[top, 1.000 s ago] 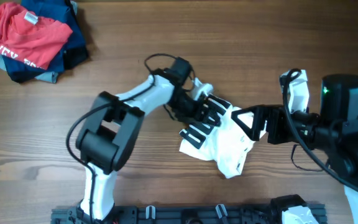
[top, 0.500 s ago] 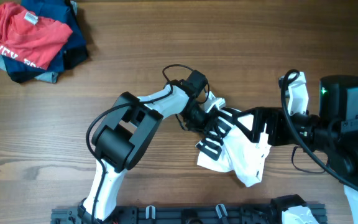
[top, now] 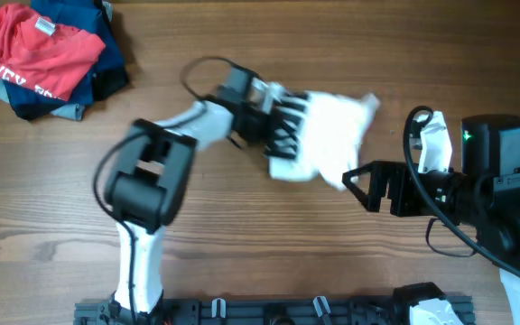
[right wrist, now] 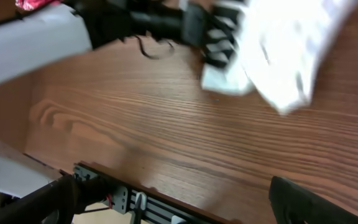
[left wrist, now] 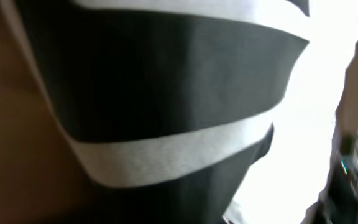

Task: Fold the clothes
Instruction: 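Carry the folded shirt with the left gripper to the top-left clothes pile, then lower the shirt onto the pile and open the left gripper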

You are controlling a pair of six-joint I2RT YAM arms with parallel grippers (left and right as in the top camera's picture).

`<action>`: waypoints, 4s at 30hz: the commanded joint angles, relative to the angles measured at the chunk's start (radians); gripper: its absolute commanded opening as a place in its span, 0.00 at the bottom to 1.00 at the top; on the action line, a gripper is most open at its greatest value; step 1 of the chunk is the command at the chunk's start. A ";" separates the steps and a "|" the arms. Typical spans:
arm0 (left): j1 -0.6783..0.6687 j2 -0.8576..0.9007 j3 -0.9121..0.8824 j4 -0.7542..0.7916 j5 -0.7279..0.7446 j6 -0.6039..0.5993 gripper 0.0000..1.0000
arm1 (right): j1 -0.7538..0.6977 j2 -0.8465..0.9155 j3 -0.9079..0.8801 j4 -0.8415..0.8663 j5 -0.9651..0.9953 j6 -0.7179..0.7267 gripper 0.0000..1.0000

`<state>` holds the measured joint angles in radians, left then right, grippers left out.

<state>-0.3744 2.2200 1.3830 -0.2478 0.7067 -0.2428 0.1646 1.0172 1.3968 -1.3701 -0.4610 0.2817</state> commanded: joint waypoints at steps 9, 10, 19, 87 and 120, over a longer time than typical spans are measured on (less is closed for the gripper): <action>0.387 0.050 0.105 0.180 -0.182 0.060 0.04 | -0.002 0.006 0.013 -0.017 0.080 0.036 0.99; 0.407 0.050 0.132 0.171 -0.182 0.061 0.04 | -0.002 0.009 0.013 -0.021 0.080 0.037 0.99; 0.515 0.050 0.576 -0.129 -0.182 0.135 0.04 | -0.002 0.071 0.013 -0.037 0.087 0.087 0.99; 0.305 0.085 0.743 -0.500 -0.755 0.064 0.80 | -0.002 0.125 0.003 -0.080 0.122 0.026 0.99; 0.367 0.277 0.743 -0.422 -1.079 0.266 0.69 | -0.002 0.125 0.002 -0.081 0.133 -0.016 0.99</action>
<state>-0.0082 2.4710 2.1242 -0.6613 -0.4316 0.0074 0.1646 1.1408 1.3968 -1.4544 -0.3462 0.2821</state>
